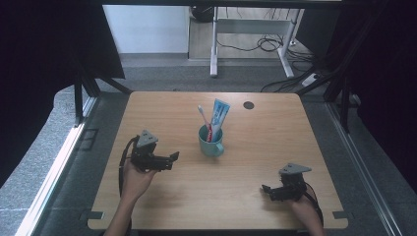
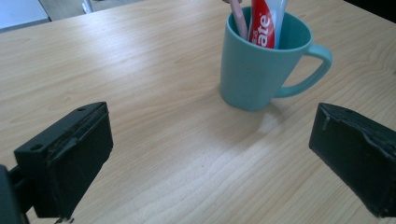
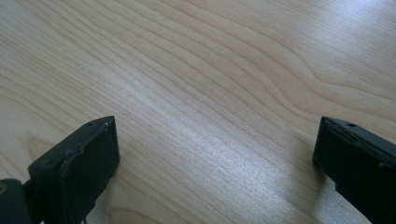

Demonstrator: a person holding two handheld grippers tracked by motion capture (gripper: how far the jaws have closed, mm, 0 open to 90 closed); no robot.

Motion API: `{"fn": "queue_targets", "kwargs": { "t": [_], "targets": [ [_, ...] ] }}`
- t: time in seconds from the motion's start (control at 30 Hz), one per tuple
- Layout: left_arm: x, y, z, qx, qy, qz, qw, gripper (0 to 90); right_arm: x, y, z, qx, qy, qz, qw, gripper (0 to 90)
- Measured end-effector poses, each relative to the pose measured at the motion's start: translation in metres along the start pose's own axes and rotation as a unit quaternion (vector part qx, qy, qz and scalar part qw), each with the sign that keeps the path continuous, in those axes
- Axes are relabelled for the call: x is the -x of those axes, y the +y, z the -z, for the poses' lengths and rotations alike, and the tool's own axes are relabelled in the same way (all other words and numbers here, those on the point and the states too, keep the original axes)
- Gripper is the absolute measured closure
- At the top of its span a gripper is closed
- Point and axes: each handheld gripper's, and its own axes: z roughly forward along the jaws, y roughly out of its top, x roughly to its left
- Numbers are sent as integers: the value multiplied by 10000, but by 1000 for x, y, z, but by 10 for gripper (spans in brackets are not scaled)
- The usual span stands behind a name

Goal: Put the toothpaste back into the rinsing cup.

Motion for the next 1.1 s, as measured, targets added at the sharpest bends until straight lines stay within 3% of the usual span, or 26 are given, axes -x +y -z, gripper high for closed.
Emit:
{"fn": "queue_targets", "kwargs": {
  "t": [0.53,1.1],
  "targets": [
    [-6,-38,16,-106,59,185,9998,0,0,0,0,4,-8,6,10000,2],
    [4,-79,-3,-444,135,196,9987,0,0,0,0,8,-9,4,10000,2]
  ]
}}
